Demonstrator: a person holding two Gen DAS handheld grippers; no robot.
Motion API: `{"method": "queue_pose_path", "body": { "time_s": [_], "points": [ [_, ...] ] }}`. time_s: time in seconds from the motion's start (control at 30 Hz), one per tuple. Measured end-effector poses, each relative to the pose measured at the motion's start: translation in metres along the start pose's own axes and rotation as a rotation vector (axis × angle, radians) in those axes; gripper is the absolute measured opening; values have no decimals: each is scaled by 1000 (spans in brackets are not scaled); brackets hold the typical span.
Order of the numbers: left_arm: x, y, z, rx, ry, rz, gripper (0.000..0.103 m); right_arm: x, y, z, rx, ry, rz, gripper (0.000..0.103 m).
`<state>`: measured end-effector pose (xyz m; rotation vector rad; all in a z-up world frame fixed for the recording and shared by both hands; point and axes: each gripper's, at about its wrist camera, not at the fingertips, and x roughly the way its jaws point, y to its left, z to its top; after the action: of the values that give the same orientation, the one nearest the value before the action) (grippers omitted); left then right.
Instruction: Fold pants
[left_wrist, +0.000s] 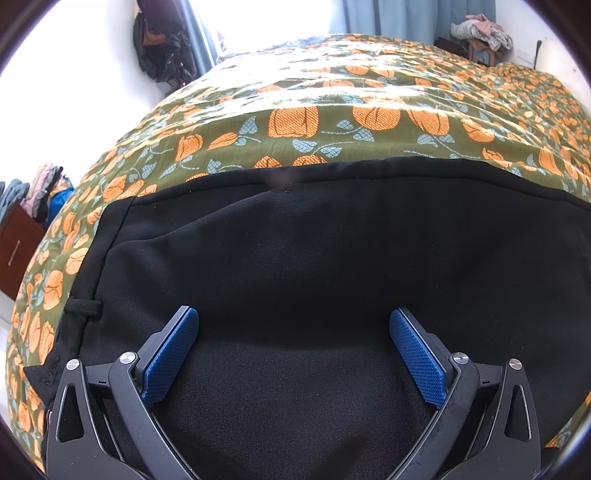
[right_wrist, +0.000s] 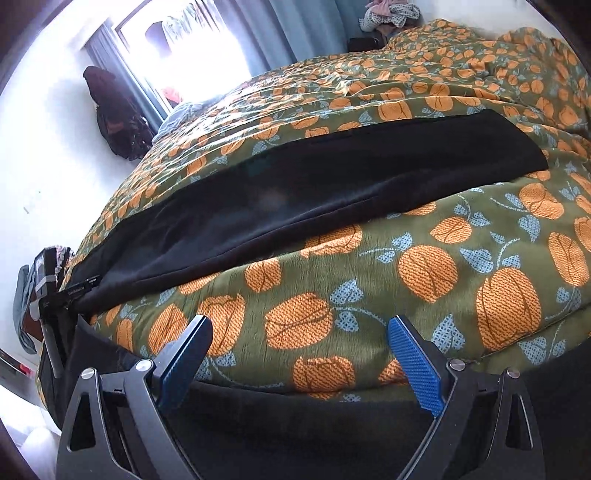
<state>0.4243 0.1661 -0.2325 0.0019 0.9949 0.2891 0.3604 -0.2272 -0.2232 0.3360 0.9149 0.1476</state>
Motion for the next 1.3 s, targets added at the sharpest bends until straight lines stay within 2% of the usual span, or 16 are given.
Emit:
{"method": "queue_pose_path", "body": {
  "time_s": [0.27,0.47,0.77,0.9,1.0,1.1,1.2,1.3],
  "points": [
    [0,0,0,0,0,-2,103,6,7,8,-32,-4,22,95],
    [0,0,0,0,0,-2,103,9,16,17,-78,-25,80,95],
    [0,0,0,1,-2,-7,103,-11,11,17,-80,-139,81,95],
    [0,0,0,2,-4,-12,103,-38,17,10,-83,-204,68,95],
    [0,0,0,2,-5,-13,103,-76,26,2,-74,-219,12,95],
    [0,0,0,2,-5,-14,103,-124,31,-18,-48,-271,30,98],
    [0,0,0,2,-5,-14,103,-151,37,-38,-56,-267,-16,98],
    [0,0,0,2,-6,-16,103,-177,33,-45,-13,-288,4,98]
  ]
}}
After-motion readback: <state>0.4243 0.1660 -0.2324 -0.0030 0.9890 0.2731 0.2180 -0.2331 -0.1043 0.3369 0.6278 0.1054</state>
